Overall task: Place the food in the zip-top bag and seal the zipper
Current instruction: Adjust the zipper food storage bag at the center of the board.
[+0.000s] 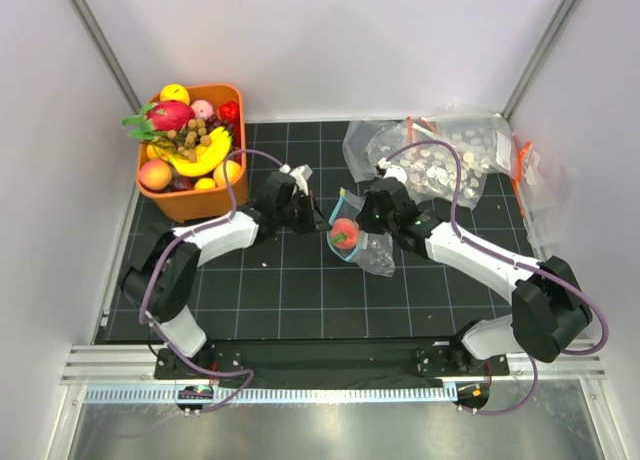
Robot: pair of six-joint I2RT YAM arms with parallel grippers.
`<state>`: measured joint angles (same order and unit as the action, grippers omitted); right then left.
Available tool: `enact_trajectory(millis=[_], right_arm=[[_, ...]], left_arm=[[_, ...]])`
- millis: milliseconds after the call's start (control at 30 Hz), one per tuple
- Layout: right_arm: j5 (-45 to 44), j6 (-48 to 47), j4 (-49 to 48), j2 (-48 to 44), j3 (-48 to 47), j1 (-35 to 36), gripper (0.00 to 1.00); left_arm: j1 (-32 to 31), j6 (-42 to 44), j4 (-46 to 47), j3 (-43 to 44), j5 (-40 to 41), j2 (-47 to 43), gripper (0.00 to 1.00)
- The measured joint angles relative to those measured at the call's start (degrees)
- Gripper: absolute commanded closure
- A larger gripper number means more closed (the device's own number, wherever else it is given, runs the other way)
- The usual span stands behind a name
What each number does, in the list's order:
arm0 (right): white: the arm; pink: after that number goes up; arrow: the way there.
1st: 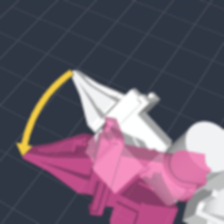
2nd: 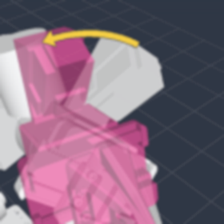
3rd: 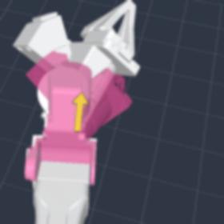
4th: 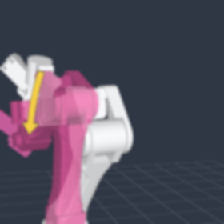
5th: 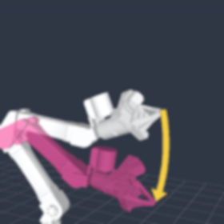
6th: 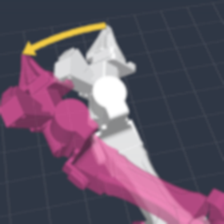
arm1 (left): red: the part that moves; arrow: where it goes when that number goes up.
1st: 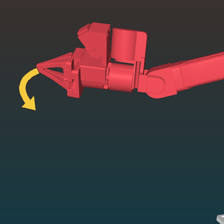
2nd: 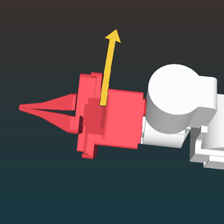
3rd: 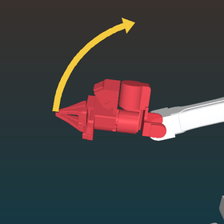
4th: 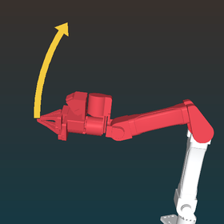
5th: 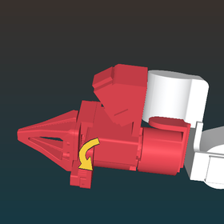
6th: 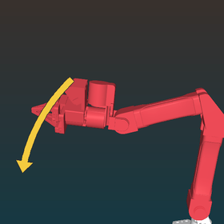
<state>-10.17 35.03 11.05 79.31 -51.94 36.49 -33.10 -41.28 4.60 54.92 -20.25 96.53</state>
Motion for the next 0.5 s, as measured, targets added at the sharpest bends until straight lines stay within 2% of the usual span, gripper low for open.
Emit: enact_trajectory(millis=[133, 267, 500], right_arm=[[-3.15, -3.08, 4.22, 1.07, -2.86, -0.24, 0.99], [-8.9, -7.93, 10.67, 5.03, -10.82, -0.28, 0.99], [-12.24, -12.15, 15.96, 5.6, -14.51, -0.24, 0.99]], left_arm=[[-0.04, 3.21, -9.55, 5.25, 2.03, -2.4, 1.0], [-0.11, 7.54, -20.68, 13.6, 6.36, -5.66, 1.0], [-0.31, 11.96, -33.46, 22.77, 11.17, -7.87, 1.0]])
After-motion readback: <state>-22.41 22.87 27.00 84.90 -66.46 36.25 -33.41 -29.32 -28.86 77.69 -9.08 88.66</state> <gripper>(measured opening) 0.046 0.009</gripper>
